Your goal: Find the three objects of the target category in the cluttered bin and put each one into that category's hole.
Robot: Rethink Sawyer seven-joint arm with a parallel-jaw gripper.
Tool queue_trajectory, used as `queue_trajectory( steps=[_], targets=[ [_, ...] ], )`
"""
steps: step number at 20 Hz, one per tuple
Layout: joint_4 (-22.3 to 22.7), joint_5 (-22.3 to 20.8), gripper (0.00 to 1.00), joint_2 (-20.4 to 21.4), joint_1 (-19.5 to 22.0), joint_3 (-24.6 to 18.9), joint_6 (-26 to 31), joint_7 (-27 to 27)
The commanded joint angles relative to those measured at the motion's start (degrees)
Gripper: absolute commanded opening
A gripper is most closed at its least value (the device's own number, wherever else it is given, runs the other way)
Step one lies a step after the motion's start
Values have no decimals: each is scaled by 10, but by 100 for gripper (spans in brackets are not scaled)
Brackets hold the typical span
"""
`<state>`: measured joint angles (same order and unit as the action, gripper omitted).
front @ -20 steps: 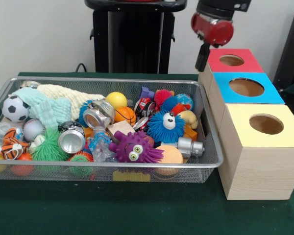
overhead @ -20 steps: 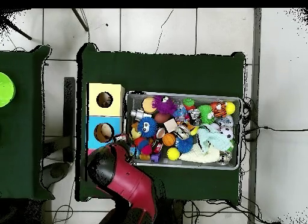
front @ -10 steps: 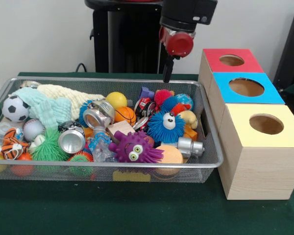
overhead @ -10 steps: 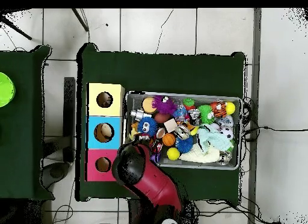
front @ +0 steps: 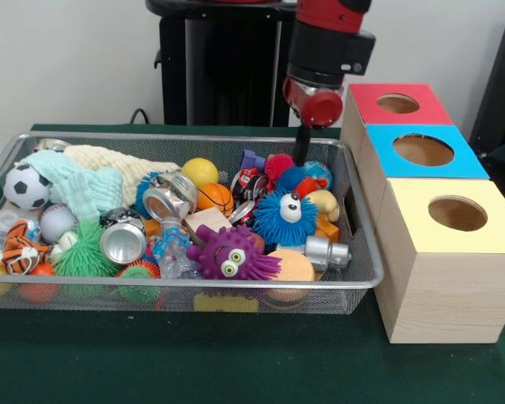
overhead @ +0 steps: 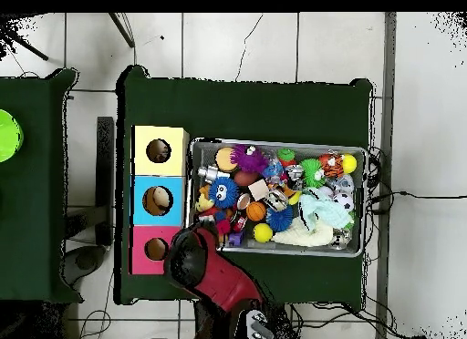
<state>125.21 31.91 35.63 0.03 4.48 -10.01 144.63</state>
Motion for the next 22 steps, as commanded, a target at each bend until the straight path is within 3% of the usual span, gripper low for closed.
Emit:
queue_trajectory(
  steps=[1, 4, 7, 10, 14, 18, 22],
  targets=[
    [14, 11, 0, -45, -7, -102, -51, 191],
    [23, 23, 0, -31, -13, -99, -37, 181],
    [26, -1, 0, -37, 10, -110, -48, 171],
    [-3, -44, 0, -89, 52, -135, -92, 167],
    [-60, -72, 0, -158, 67, -143, -140, 165],
    [-123, -82, 0, -221, 72, -150, -182, 164],
    [-157, -79, 0, -251, 73, -159, -203, 164]
  ],
)
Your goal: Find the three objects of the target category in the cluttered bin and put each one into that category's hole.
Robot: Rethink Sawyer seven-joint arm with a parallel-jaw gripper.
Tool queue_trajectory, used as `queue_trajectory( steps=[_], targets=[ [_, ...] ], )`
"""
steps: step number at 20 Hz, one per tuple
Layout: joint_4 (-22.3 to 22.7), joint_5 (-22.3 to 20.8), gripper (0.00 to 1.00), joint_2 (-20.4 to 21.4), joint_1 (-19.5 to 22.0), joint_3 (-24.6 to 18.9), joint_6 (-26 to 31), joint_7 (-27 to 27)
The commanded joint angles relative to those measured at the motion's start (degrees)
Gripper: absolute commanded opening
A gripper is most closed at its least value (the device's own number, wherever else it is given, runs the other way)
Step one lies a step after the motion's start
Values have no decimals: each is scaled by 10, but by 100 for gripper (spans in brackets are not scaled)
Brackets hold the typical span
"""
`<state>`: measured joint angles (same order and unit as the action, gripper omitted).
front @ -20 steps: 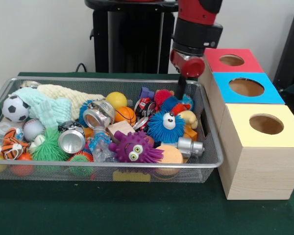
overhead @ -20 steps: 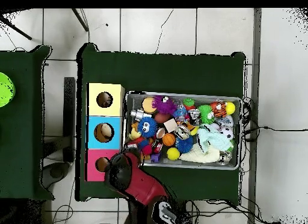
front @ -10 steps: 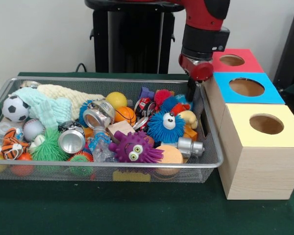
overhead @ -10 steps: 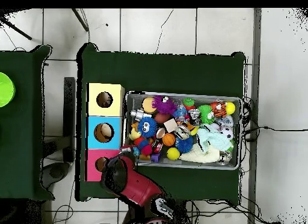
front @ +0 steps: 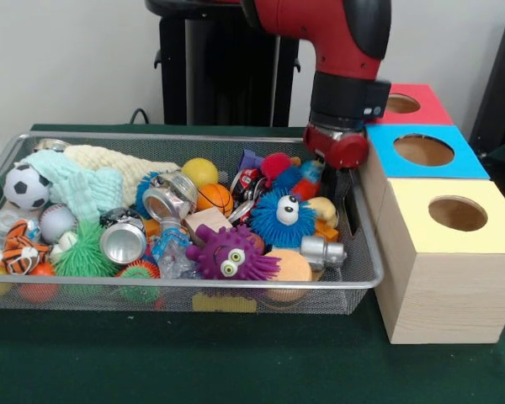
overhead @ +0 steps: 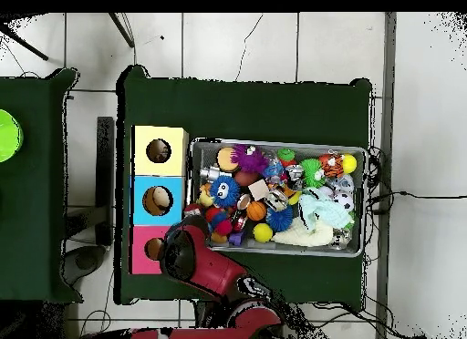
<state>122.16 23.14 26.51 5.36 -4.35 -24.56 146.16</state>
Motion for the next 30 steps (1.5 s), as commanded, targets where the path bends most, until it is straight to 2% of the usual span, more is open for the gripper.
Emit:
queue_trajectory(
  steps=[1, 5, 7, 8, 10, 14, 16, 18, 20, 21, 23, 26, 28, 30],
  targets=[
    [-130, 12, 0, -162, 18, -71, -58, 149],
    [-148, 20, 0, -171, 4, -66, -72, 153],
    [-152, 15, 0, -167, -14, -40, -87, 123],
    [-144, -2, 0, -157, -11, -30, -81, 103],
    [-108, -27, 0, -121, -7, -12, -59, 78],
    [-6, -50, 0, -42, -7, 27, -25, 71],
    [31, -121, 0, -13, 39, 31, -16, 49],
    [55, -233, 0, 20, 130, 7, 17, 3],
    [56, -347, 0, 40, 236, -47, 75, -52],
    [55, -397, 0, 40, 297, -97, 123, -77],
    [58, -456, 0, 47, 360, -152, 172, -94],
    [77, -485, 0, 90, 420, -205, 248, -114],
    [70, -505, 0, 85, 417, -196, 237, -97],
    [29, -523, 0, 39, 380, -160, 188, -65]
  ],
)
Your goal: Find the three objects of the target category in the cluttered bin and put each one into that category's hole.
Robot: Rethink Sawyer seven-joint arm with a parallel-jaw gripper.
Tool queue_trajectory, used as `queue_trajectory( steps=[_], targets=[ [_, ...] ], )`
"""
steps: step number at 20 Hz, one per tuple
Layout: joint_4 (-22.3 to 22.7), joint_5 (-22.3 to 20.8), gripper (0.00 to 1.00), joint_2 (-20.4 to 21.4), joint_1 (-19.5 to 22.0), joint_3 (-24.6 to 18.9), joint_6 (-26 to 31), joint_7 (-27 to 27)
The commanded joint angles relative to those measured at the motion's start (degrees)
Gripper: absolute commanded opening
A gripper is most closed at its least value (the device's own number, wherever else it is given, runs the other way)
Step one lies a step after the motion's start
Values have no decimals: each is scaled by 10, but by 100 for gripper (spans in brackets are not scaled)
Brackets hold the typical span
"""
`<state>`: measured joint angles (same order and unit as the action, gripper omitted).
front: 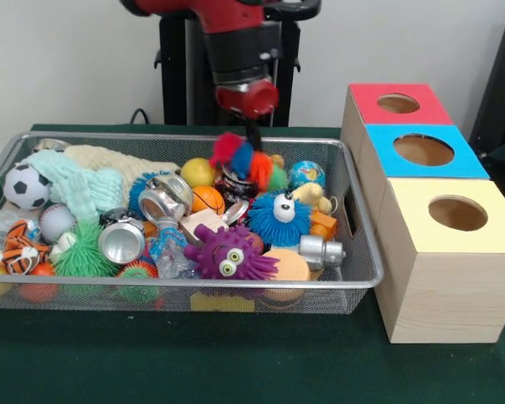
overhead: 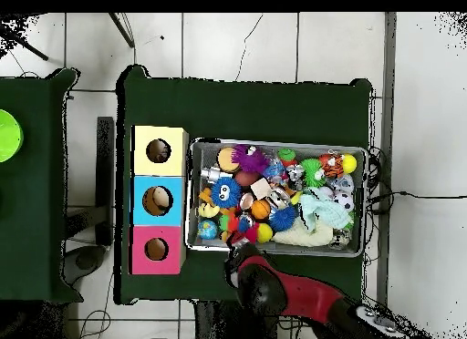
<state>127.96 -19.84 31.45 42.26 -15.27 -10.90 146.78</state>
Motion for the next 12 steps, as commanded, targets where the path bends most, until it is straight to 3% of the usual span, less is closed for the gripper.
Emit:
queue_trajectory(
  steps=[1, 3, 7, 12],
  targets=[
    [-57, -101, 0, -43, -26, -19, 3, -47],
    [-90, -127, 0, -66, -32, -17, -19, -43],
    [-76, -179, 0, -13, 3, -34, -2, -51],
    [-82, -172, 0, -7, -37, -5, -23, -13]
  ],
)
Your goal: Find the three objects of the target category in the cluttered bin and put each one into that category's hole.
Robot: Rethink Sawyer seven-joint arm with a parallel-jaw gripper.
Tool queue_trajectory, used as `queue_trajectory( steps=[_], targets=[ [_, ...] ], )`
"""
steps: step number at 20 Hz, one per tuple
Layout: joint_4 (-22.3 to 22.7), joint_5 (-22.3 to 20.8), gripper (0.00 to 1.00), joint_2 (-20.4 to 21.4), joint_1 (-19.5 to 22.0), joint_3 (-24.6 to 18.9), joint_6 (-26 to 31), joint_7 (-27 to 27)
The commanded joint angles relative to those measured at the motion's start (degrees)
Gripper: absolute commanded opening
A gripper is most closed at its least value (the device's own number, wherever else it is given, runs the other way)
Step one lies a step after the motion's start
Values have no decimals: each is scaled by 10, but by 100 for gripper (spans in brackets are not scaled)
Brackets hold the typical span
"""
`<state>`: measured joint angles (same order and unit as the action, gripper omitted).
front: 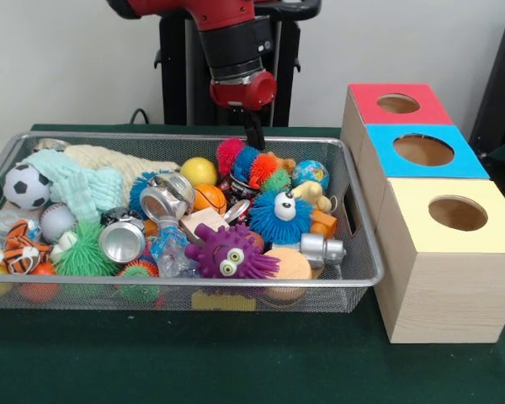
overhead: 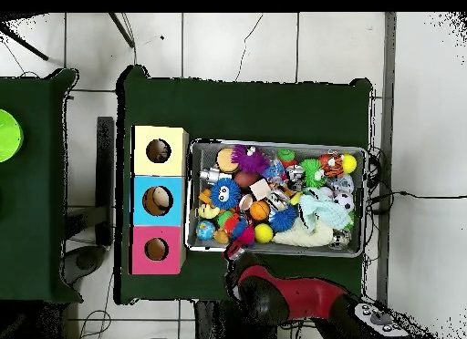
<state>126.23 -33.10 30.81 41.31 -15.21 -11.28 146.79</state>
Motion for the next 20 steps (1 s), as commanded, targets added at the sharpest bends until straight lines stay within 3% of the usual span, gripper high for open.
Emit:
queue_trajectory(
  steps=[1, 4, 6, 9, 12, 14, 16, 18, 20],
  targets=[
    [-69, -37, 0, -5, -36, 1, -28, -7],
    [-65, -45, 0, 2, -28, -15, -23, -5],
    [-32, -57, 0, 47, 42, -103, 55, -30],
    [4, -27, 0, 91, 150, -247, 174, -89],
    [-2, 10, 0, 107, 206, -327, 245, -133],
    [-25, 17, 0, 128, 203, -327, 250, -125],
    [-65, 13, 0, 149, 175, -287, 249, -100],
    [-105, 31, 0, 159, 155, -255, 303, -84],
    [-148, 32, 0, 177, 114, -195, 342, -50]
  ],
)
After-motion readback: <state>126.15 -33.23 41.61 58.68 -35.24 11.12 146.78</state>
